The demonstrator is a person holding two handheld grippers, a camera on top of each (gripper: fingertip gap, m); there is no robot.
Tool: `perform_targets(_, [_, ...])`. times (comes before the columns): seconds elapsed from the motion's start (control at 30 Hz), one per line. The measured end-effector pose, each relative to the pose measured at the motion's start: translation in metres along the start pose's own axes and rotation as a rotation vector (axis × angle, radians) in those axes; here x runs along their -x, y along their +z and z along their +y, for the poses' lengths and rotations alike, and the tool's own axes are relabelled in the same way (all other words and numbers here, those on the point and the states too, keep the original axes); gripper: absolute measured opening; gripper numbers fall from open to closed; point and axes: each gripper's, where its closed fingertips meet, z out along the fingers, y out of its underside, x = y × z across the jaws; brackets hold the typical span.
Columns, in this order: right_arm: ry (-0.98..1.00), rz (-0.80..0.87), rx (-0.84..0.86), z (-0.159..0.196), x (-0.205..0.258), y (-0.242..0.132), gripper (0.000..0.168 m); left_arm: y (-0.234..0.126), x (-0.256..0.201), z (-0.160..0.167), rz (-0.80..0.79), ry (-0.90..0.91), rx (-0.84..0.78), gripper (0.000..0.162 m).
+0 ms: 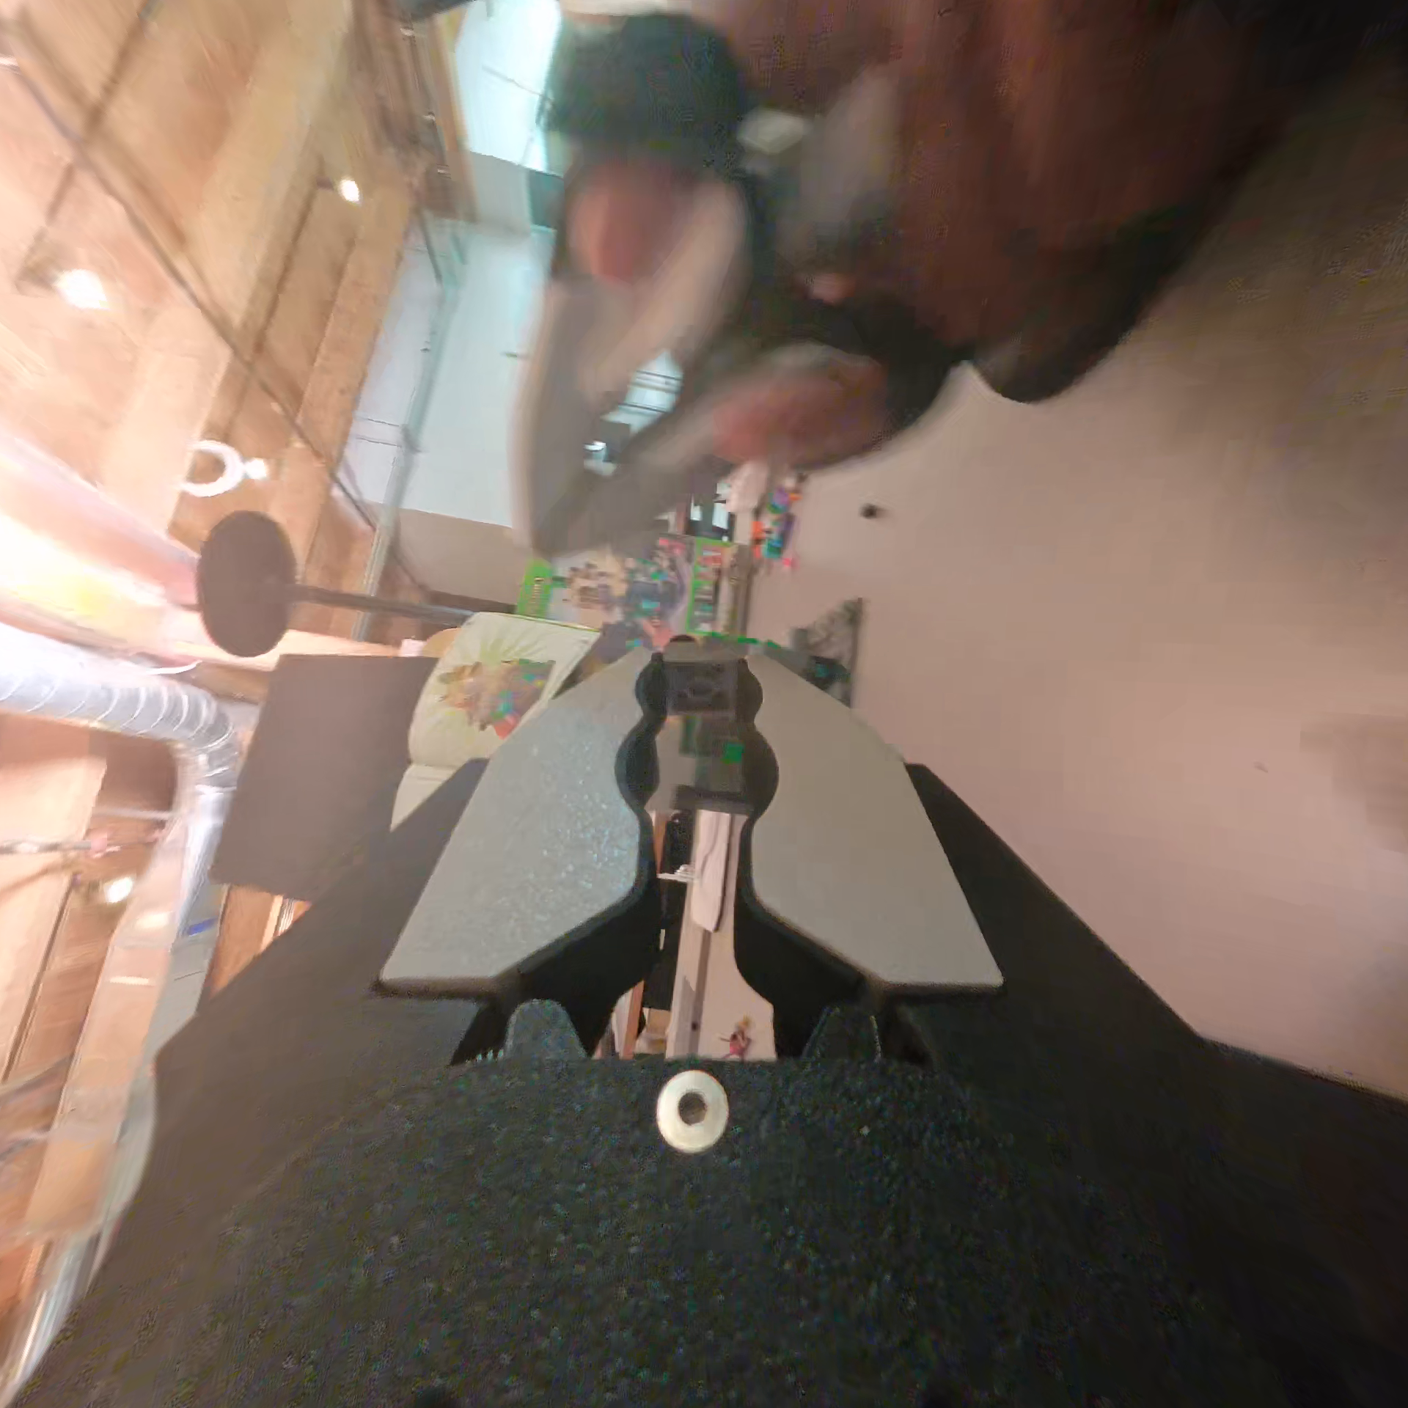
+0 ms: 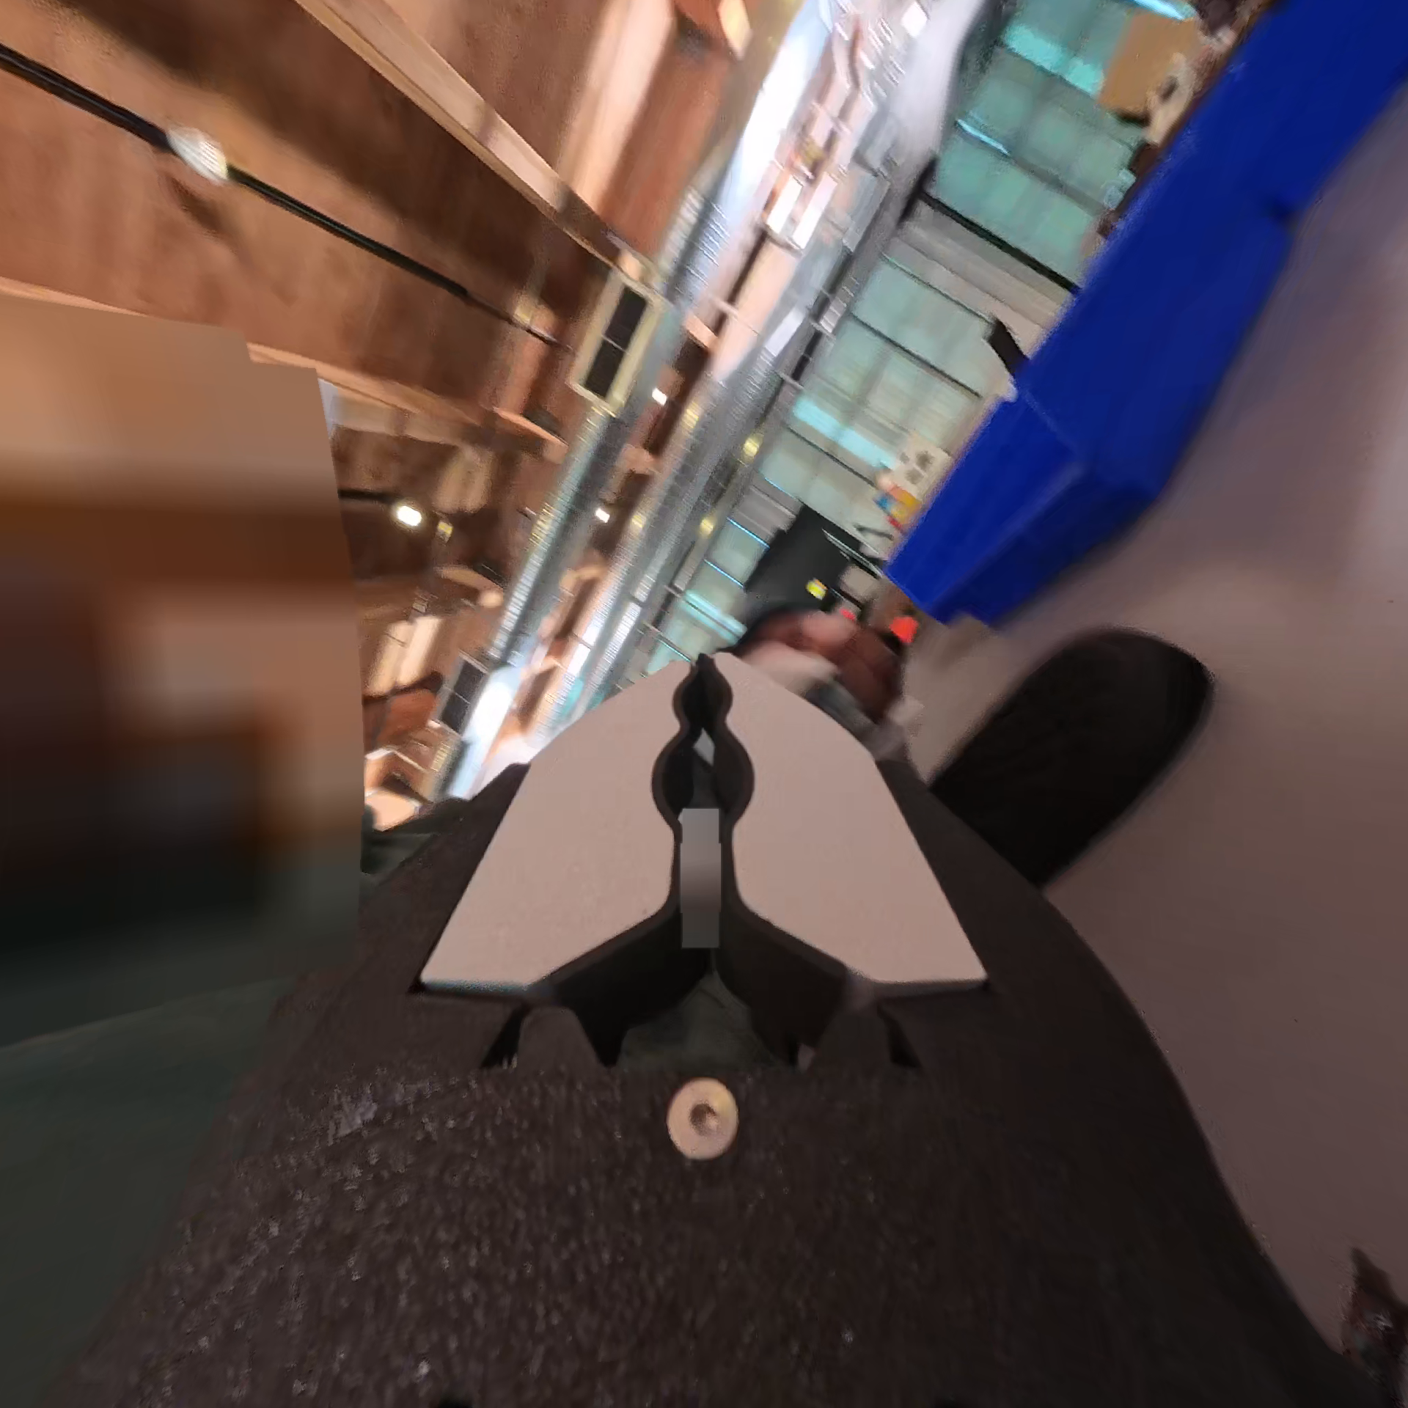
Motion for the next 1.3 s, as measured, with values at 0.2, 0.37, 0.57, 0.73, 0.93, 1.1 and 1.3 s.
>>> perform_targets(0.2, [-0.202, 0.127, 0.088, -0.007, 0.006, -0.008, 0.000, -0.011, -0.001, 0.014, -0.032, -0.061, 0.027, 0.017])
perform_targets(0.37, [-0.192, 0.171, 0.171, 0.008, -0.007, 0.000, 0.003, -0.011, 0.006, 0.009, -0.079, -0.040, 0.021, 0.017])
perform_targets(0.57, [-0.117, 0.204, 0.206, 0.021, -0.020, 0.007, 0.013, -0.010, 0.010, 0.002, -0.109, -0.002, 0.005, 0.017])
perform_targets(0.73, [-0.082, 0.216, 0.206, 0.024, -0.027, 0.011, 0.010, -0.009, 0.014, -0.002, -0.140, 0.032, 0.006, 0.017])
perform_targets(0.93, [-0.033, 0.210, 0.190, 0.024, -0.027, 0.012, 0.009, -0.007, 0.015, 0.000, -0.157, 0.072, 0.022, 0.017])
perform_targets(1.1, [0.041, 0.167, 0.177, 0.026, -0.026, 0.011, 0.007, -0.007, 0.015, -0.002, -0.171, 0.099, 0.012, 0.017])
perform_targets(1.3, [-0.007, 0.130, 0.109, 0.023, -0.025, 0.009, 0.003, -0.005, 0.015, -0.002, -0.129, -0.002, 0.002, 0.017])
